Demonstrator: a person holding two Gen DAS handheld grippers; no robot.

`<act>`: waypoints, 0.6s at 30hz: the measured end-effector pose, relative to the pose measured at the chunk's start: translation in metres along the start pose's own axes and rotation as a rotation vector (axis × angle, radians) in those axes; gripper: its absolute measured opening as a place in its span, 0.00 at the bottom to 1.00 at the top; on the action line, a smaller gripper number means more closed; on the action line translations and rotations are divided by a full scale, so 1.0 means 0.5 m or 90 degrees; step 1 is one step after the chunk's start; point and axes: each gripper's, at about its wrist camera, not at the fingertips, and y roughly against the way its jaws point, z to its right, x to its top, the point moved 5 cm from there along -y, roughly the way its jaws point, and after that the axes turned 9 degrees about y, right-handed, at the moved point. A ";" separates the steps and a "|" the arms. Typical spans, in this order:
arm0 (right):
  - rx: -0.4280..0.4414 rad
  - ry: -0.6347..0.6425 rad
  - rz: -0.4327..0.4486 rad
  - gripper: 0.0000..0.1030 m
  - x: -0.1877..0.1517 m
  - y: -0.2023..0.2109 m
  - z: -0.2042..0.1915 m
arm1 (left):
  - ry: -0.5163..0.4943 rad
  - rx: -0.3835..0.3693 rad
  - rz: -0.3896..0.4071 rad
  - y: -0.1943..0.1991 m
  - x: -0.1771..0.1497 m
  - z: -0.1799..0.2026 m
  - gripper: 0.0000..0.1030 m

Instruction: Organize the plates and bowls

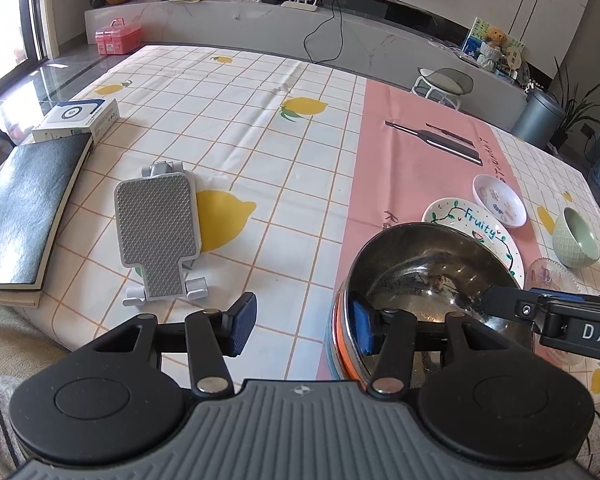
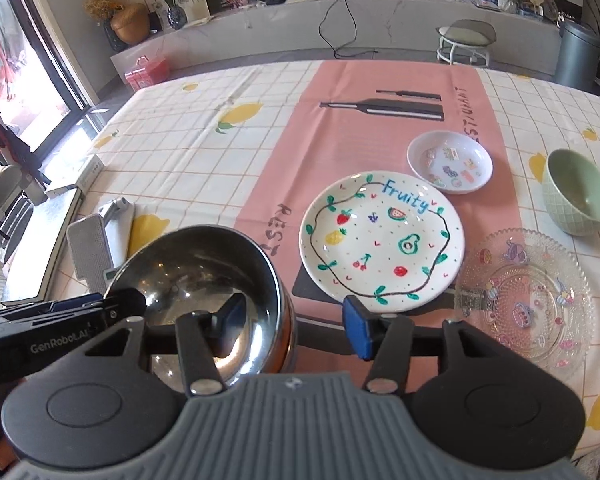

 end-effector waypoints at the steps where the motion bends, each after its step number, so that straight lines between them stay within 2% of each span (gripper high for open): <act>1: 0.000 0.003 0.008 0.58 0.002 0.006 0.000 | -0.002 0.003 0.006 0.003 0.001 0.001 0.60; 4: 0.002 0.005 0.027 0.65 0.007 0.020 0.003 | -0.010 0.015 0.036 0.013 0.005 0.004 0.69; 7: 0.004 0.000 0.053 0.80 0.012 0.034 0.010 | -0.031 0.039 0.090 0.028 0.010 0.013 0.81; 8: 0.004 -0.001 0.064 0.90 0.014 0.040 0.012 | -0.040 0.047 0.111 0.034 0.010 0.017 0.81; 9: 0.003 -0.001 0.080 0.94 0.016 0.049 0.014 | -0.054 0.059 0.143 0.043 0.012 0.023 0.81; 11: 0.001 0.010 0.105 0.94 0.021 0.065 0.016 | -0.077 0.076 0.198 0.062 0.011 0.034 0.86; 13: 0.004 0.040 0.125 0.96 0.025 0.082 0.014 | -0.084 0.071 0.235 0.079 0.011 0.043 0.88; 18: -0.019 0.061 0.150 0.97 0.029 0.107 0.028 | -0.051 0.037 0.230 0.096 0.019 0.053 0.89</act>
